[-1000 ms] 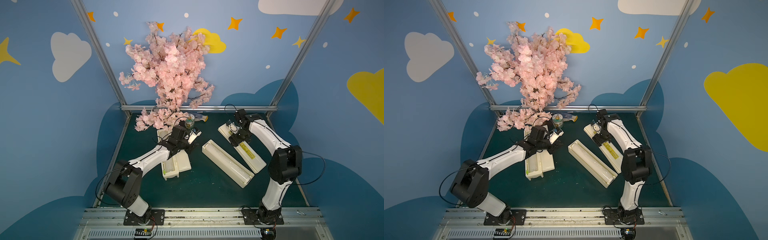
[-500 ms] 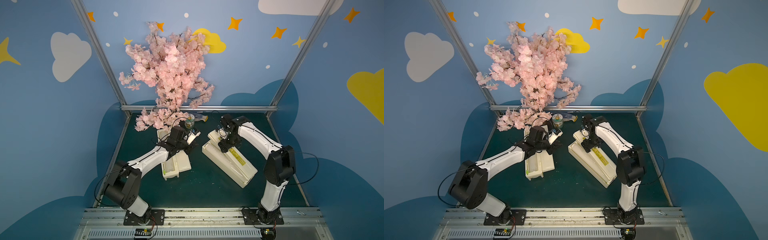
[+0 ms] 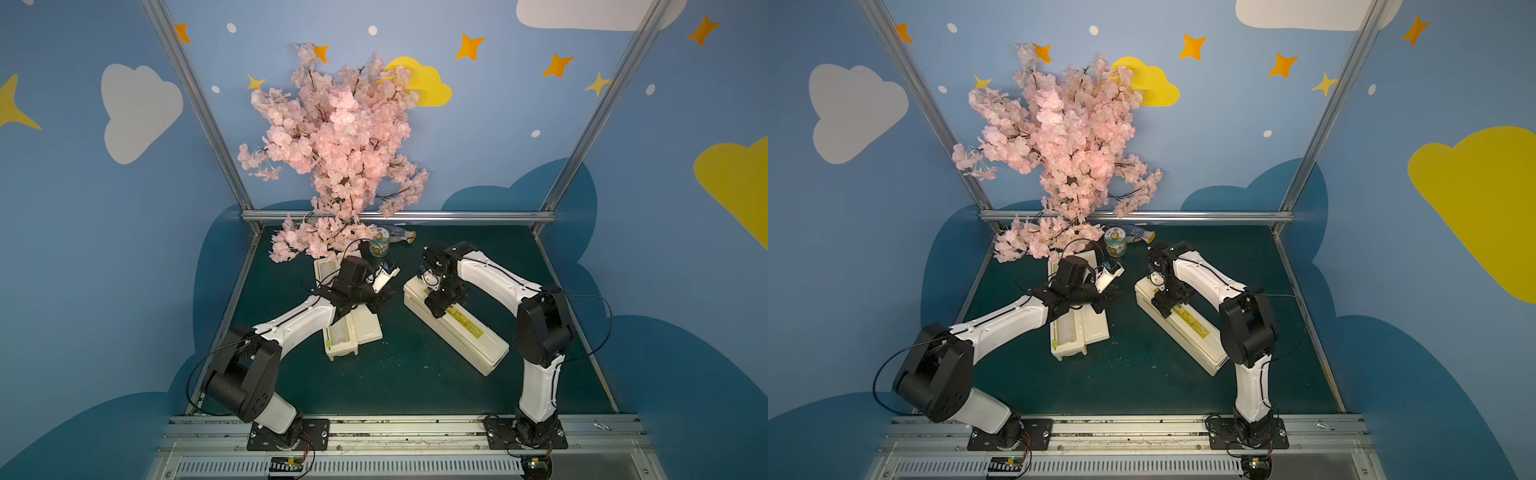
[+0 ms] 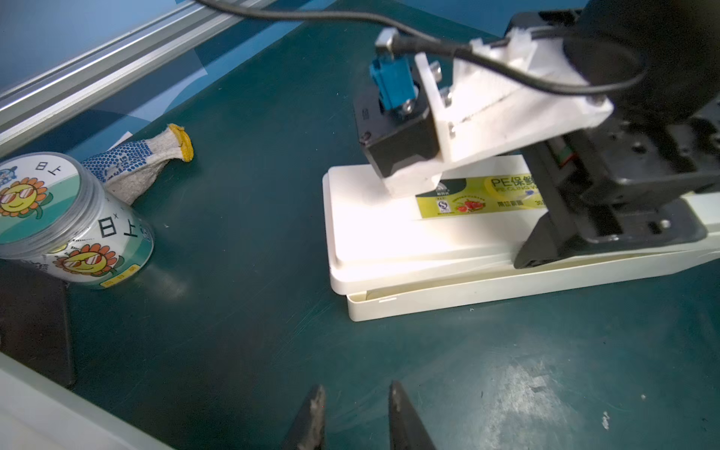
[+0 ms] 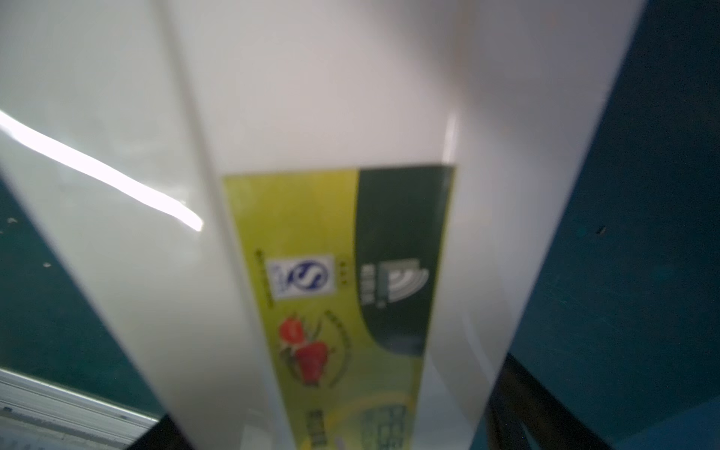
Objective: Put plastic wrap rolls into dispensers
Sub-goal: Close the lid on the plastic wrap cutting box.
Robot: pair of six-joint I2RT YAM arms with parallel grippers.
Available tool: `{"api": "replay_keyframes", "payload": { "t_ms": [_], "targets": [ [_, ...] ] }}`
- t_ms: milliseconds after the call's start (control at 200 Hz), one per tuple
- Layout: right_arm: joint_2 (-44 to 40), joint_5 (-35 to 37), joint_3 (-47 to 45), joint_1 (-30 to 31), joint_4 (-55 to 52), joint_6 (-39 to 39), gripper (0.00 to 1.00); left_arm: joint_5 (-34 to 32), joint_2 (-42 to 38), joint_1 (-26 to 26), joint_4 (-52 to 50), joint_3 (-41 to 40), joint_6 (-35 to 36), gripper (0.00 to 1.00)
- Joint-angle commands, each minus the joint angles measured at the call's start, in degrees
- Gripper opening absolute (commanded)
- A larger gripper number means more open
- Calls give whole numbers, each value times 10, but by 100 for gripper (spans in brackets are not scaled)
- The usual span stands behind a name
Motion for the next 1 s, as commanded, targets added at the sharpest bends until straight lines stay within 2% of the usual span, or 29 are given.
{"api": "replay_keyframes", "payload": {
  "t_ms": [0, 120, 511, 996],
  "targets": [
    [-3, 9, -10, 2, -2, 0, 73, 8, -13, 2, 1, -1, 4, 30],
    [1, 36, 0, 5, -27, -2, 73, 10, -10, 3, 1, -1, 3, 29],
    [-16, 25, -39, 12, 18, -13, 73, 19, 5, 2, 8, 6, -4, 30],
    [2, -19, -20, 35, 26, 15, 73, 30, 20, 3, 1, 21, -2, 29]
  ]
}}
